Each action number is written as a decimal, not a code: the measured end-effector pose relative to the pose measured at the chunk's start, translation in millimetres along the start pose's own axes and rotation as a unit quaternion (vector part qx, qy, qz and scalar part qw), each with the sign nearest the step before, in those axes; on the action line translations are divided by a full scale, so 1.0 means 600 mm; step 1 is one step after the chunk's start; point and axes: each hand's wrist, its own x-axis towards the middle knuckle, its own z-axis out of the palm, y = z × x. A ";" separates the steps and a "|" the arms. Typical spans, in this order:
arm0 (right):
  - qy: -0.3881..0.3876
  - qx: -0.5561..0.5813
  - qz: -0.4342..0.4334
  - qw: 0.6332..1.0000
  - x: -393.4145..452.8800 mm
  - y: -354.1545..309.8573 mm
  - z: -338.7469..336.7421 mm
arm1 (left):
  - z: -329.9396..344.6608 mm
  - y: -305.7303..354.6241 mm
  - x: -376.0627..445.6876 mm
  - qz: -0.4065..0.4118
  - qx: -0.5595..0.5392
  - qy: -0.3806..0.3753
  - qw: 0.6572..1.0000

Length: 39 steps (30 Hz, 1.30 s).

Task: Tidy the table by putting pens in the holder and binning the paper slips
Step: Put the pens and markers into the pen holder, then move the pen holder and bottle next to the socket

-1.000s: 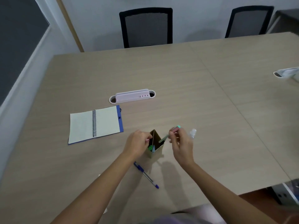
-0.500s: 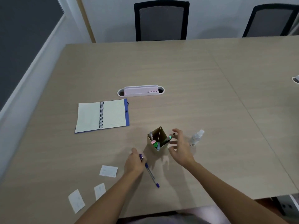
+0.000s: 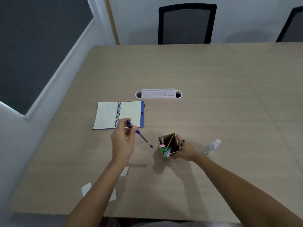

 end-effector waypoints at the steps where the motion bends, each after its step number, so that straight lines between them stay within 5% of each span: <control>1: 0.001 0.002 0.006 1.000 -0.005 -0.006 -0.001 | 0.001 0.026 0.008 0.026 -0.042 -0.005 0.999; 8: 0.009 0.043 0.040 0.998 -0.008 0.011 -0.001 | 0.134 0.021 0.008 0.168 0.027 -0.187 0.968; 13: -0.003 0.058 0.039 0.998 -0.015 -0.011 0.016 | 0.145 -0.049 -0.015 0.179 0.144 -0.209 0.950; 16: 0.002 0.073 0.039 0.997 -0.017 -0.013 0.026 | 0.134 -0.070 -0.034 0.113 0.130 -0.237 0.956; 19: 0.021 0.092 0.045 0.995 -0.030 -0.017 0.037 | 0.124 -0.090 -0.064 -0.101 0.022 -0.217 0.971; 22: 0.036 0.094 0.045 0.994 -0.037 -0.015 0.048 | 0.132 -0.108 -0.084 -0.371 -0.172 -0.229 0.883; 24: 0.032 0.104 0.047 0.993 -0.028 -0.024 0.048 | 0.137 -0.103 -0.081 -0.451 -0.244 -0.232 0.827; 39: 0.108 0.065 0.073 0.989 0.272 -0.137 -0.086 | 0.257 -0.105 0.265 -0.400 -0.244 -0.256 0.846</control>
